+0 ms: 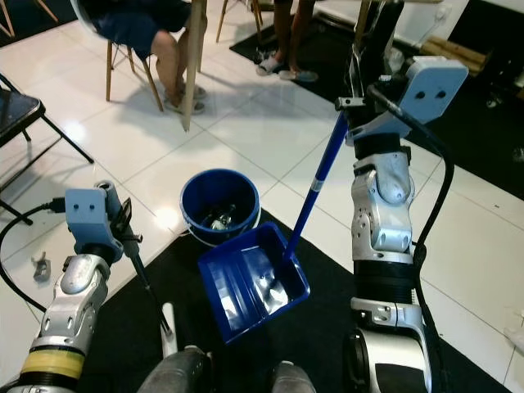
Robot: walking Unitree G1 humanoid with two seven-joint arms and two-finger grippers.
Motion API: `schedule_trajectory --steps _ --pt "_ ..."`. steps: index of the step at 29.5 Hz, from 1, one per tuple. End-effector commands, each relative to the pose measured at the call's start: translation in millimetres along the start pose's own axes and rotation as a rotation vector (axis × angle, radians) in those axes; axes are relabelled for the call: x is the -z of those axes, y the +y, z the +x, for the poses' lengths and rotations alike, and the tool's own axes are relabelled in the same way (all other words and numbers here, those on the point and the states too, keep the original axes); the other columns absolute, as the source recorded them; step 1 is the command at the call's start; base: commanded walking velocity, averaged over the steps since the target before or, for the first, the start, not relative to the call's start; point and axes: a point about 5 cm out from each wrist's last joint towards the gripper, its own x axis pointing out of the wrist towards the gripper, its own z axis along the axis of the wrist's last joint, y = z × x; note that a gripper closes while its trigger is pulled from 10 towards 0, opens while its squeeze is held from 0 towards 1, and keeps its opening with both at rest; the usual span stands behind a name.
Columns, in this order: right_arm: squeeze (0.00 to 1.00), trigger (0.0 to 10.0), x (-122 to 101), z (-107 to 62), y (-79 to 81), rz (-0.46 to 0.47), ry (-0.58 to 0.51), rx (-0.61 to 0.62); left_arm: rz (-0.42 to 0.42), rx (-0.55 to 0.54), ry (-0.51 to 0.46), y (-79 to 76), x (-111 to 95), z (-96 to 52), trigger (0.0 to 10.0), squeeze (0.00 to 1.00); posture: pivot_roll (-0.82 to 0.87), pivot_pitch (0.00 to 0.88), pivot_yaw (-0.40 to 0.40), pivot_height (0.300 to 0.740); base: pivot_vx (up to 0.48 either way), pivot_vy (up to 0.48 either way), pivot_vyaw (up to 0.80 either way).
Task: Sweep floor
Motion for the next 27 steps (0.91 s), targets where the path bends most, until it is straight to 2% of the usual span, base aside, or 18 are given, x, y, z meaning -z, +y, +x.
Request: schedule_trajectory --steps 1,4,27 --pt "0.00 10.0 -7.6 1.6 0.6 0.009 -0.038 0.000 0.013 0.003 -0.018 1.4 -4.7 0.7 10.0 0.00 0.09 0.066 0.011 0.694 0.000 0.000 0.00" --pt "0.00 10.0 -7.2 1.4 0.6 0.013 -0.036 0.001 0.013 0.003 -0.018 1.4 -4.7 0.6 10.0 0.00 0.09 0.068 0.010 0.694 0.000 0.000 -0.37" --pt "0.00 10.0 -5.2 1.8 -0.4 0.023 -0.028 0.003 0.010 0.000 -0.017 0.4 -4.4 1.1 10.0 0.00 0.09 0.069 0.009 0.694 0.000 0.000 -0.79"
